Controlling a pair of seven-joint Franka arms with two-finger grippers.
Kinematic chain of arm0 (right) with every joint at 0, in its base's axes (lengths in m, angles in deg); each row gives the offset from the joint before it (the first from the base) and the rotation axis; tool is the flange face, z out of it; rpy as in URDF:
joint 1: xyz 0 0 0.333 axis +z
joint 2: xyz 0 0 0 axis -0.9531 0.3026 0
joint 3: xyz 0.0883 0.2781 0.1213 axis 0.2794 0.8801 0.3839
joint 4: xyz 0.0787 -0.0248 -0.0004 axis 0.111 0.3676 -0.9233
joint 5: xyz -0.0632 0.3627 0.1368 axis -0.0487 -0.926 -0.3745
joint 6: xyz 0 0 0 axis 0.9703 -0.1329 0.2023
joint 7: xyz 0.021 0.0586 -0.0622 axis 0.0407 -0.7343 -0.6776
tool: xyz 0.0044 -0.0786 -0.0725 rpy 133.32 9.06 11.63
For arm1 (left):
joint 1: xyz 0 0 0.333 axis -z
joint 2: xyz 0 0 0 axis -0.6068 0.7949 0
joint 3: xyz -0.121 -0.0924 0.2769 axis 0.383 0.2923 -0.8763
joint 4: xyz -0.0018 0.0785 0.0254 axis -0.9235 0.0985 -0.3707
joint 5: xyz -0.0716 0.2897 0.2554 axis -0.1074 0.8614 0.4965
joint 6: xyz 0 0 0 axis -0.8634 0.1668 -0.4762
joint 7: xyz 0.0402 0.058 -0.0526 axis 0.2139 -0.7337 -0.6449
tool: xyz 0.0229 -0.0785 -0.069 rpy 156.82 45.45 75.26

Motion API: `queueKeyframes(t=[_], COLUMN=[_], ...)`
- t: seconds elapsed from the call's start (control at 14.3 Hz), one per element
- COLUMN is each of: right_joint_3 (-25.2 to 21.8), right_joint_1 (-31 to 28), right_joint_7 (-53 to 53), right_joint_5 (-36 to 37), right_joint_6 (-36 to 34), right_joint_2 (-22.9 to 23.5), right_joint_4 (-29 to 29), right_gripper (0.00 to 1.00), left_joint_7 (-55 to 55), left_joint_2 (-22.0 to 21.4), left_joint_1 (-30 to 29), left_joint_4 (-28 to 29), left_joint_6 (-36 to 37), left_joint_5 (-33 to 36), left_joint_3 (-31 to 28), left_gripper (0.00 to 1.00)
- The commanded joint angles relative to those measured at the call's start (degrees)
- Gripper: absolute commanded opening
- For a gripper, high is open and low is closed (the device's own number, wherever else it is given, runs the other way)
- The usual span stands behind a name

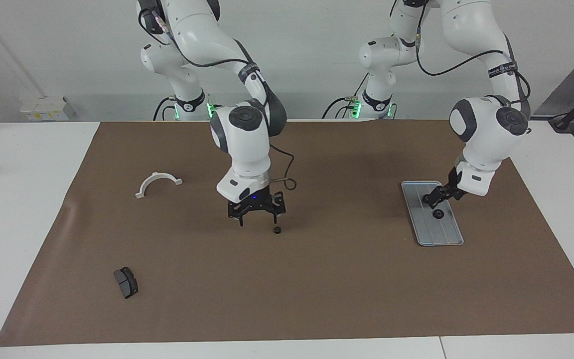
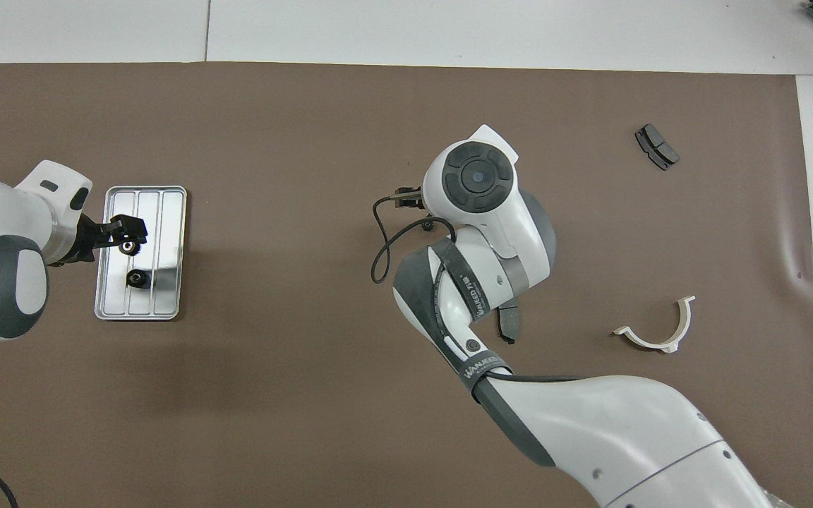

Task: Place bearing gear from tray to pile
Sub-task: 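Grasp the gear with the right gripper while the left gripper returns to tray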

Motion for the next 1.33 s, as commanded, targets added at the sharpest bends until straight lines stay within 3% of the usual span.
queueKeyframes(t=[0.0, 0.07, 0.28, 0.42, 0.98, 1.12, 1.26], right_joint_3=[-0.1, -0.1, -0.1, -0.2, -0.2, -0.2, -0.2], right_joint_1=[0.7, 1.6, 1.7, 1.4, 0.3, 0.5, 1.0], right_joint_7=[2.0, 2.1, 2.0, 1.9, 1.4, 1.9, 2.1], right_joint_5=[0.8, 0.6, 0.7, 0.7, 0.8, 0.8, 0.7], right_joint_6=[3.6, 5.3, 4.4, 2.9, 1.4, 1.5, 0.9], right_joint_2=[3.7, 4.2, 3.9, 3.8, 3.5, 3.4, 2.9], right_joint_4=[-3.4, -3.0, -1.0, -0.1, 0.3, 0.7, 1.2], right_gripper=[1.00, 1.00, 1.00, 0.95, 0.60, 0.55, 0.52], left_joint_7=[-0.9, -1.7, -1.9, -1.8, -1.6, -1.5, -1.0], left_joint_2=[-4.1, -4.1, -4.1, -4.0, -3.2, -3.1, -3.0], left_joint_1=[-0.3, -0.3, -0.3, -0.2, -0.3, -0.3, -0.4], left_joint_4=[7.9, 8.7, 9.6, 10.0, 11.2, 11.4, 11.2], left_joint_6=[-4.2, -4.5, -5.3, -6.1, -9.1, -9.9, -9.8], left_joint_5=[0.2, 0.2, 0.2, 0.2, 0.2, 0.2, 0.2], left_joint_3=[0.5, 0.5, 0.5, 0.5, 0.5, 0.5, 0.5], left_gripper=[0.59, 0.54, 0.49, 0.47, 0.47, 0.32, 0.00])
